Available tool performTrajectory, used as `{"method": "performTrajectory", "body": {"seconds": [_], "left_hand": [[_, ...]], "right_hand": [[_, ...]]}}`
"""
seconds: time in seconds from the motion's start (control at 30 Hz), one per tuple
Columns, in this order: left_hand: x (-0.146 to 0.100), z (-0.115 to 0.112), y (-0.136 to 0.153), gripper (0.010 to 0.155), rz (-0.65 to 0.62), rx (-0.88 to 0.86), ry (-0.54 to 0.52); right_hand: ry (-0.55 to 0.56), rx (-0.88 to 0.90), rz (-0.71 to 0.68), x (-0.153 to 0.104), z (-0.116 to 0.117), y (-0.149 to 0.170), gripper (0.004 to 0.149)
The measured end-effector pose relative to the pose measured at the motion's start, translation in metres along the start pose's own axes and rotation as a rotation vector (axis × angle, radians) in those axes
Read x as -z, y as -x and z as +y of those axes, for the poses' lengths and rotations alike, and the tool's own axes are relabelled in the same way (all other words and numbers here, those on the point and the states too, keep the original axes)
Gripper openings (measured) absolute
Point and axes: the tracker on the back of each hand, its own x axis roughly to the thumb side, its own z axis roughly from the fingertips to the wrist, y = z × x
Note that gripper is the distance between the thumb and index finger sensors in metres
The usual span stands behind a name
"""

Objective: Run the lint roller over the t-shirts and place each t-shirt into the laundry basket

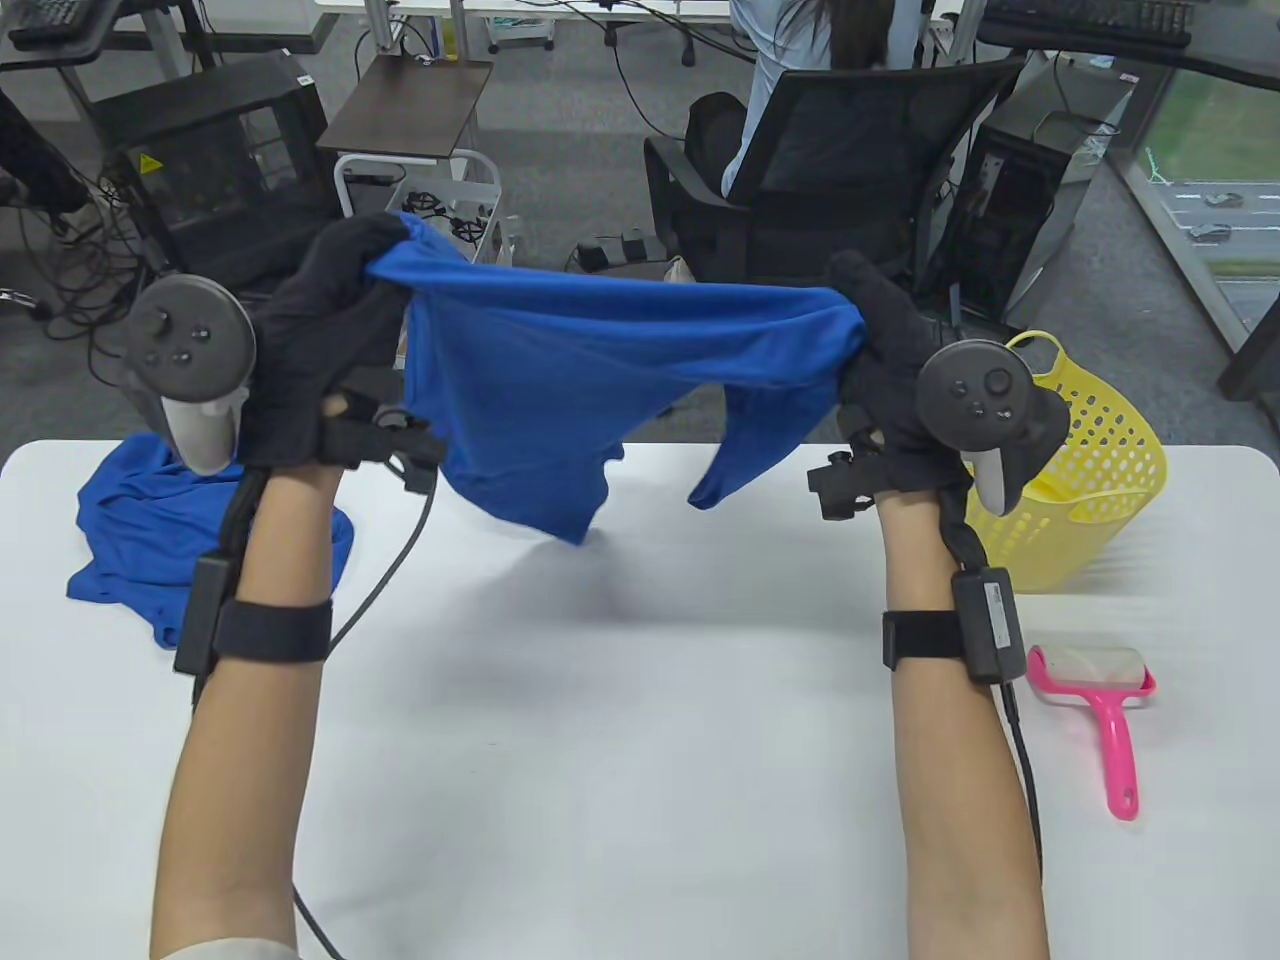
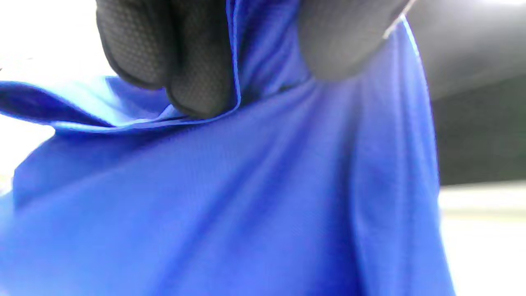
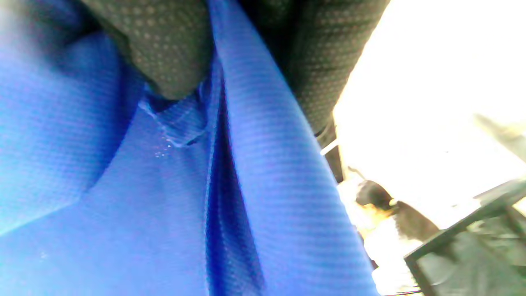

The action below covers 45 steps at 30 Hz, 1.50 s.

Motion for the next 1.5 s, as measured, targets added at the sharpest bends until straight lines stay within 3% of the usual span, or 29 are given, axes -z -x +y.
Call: {"method": "performTrajectory", "body": {"seconds": [0.03,0.1,0.13,0.2,0.27,0.33,0.43,0.47,0.5,0.57,0.63,0.67,0.77,0.83,0.9,0.93,1.03,1.1,1.17,1.23,1.3,1.37,1.43,1.5], "left_hand": [[-0.016,0.003,-0.009,0.039,-0.011,0.116,0.052],[-0.06,-0.003,-0.018,0.039,-0.014,0.445,0.311],[-0.074,-0.009,-0.018,0.039,-0.034,0.528,0.385],[-0.126,-0.038,-0.008,0.04,-0.075,0.732,0.633],[-0.165,-0.065,0.009,0.041,-0.069,0.771,0.814],[-0.206,-0.1,0.031,0.041,-0.013,0.694,0.951],[-0.241,-0.136,0.057,0.048,0.095,0.628,1.199],[-0.252,-0.146,0.066,0.054,0.161,0.615,1.328],[-0.256,-0.148,0.071,0.058,0.19,0.599,1.356],[-0.255,-0.148,0.085,0.061,0.237,0.522,1.3],[-0.248,-0.145,0.095,0.056,0.293,0.488,1.201],[-0.245,-0.145,0.101,0.056,0.321,0.481,1.135],[-0.244,-0.156,0.123,0.065,0.44,0.478,0.983],[-0.25,-0.168,0.133,0.071,0.477,0.472,1.012],[-0.261,-0.181,0.139,0.071,0.48,0.509,1.058],[-0.268,-0.187,0.141,0.07,0.476,0.552,1.087],[-0.281,-0.196,0.145,0.071,0.472,0.63,1.171],[-0.281,-0.195,0.144,0.071,0.501,0.605,1.133],[-0.282,-0.196,0.145,0.07,0.507,0.601,1.153],[-0.282,-0.196,0.145,0.069,0.515,0.594,1.151],[-0.282,-0.196,0.145,0.069,0.519,0.594,1.157],[-0.282,-0.195,0.145,0.069,0.526,0.592,1.159],[-0.282,-0.194,0.147,0.07,0.534,0.587,1.158],[-0.283,-0.193,0.148,0.069,0.549,0.586,1.156]], "right_hand": [[-0.052,-0.026,-0.006,-0.008,0.001,0.004,0.046],[-0.257,-0.12,-0.04,-0.031,0.01,0.019,0.047],[-0.317,-0.148,-0.054,-0.039,0.014,0.025,0.047],[-0.526,-0.265,-0.092,-0.075,0.035,0.047,0.048],[-0.645,-0.337,-0.111,-0.107,0.055,0.067,0.047],[-0.782,-0.329,-0.07,-0.143,0.077,0.083,0.047],[-0.948,-0.449,-0.074,-0.182,0.095,0.095,0.055],[-1.044,-0.559,-0.059,-0.197,0.098,0.101,0.058],[-1.073,-0.597,-0.052,-0.201,0.098,0.103,0.057],[-1.12,-0.781,-0.029,-0.213,0.086,0.112,0.06],[-1.066,-0.832,0.038,-0.216,0.072,0.119,0.055],[-1.018,-0.822,0.074,-0.217,0.066,0.121,0.053],[-0.902,-0.712,0.355,-0.229,0.056,0.13,0.054],[-0.834,-0.728,0.477,-0.24,0.055,0.135,0.052],[-0.834,-0.747,0.574,-0.251,0.059,0.142,0.054],[-0.877,-0.729,0.693,-0.26,0.063,0.147,0.054],[-0.841,-0.668,0.708,-0.263,0.07,0.142,0.066],[-0.896,-0.609,0.766,-0.264,0.076,0.139,0.078],[-0.845,-0.586,0.793,-0.264,0.083,0.135,0.081],[-0.877,-0.662,0.773,-0.263,0.093,0.13,0.085],[-0.861,-0.802,0.648,-0.262,0.104,0.124,0.076],[-0.817,-0.775,0.539,-0.258,0.106,0.119,0.047],[-0.793,-0.7,0.596,-0.257,0.103,0.12,0.04],[-0.787,-0.741,0.672,-0.254,0.088,0.127,0.04]]}}
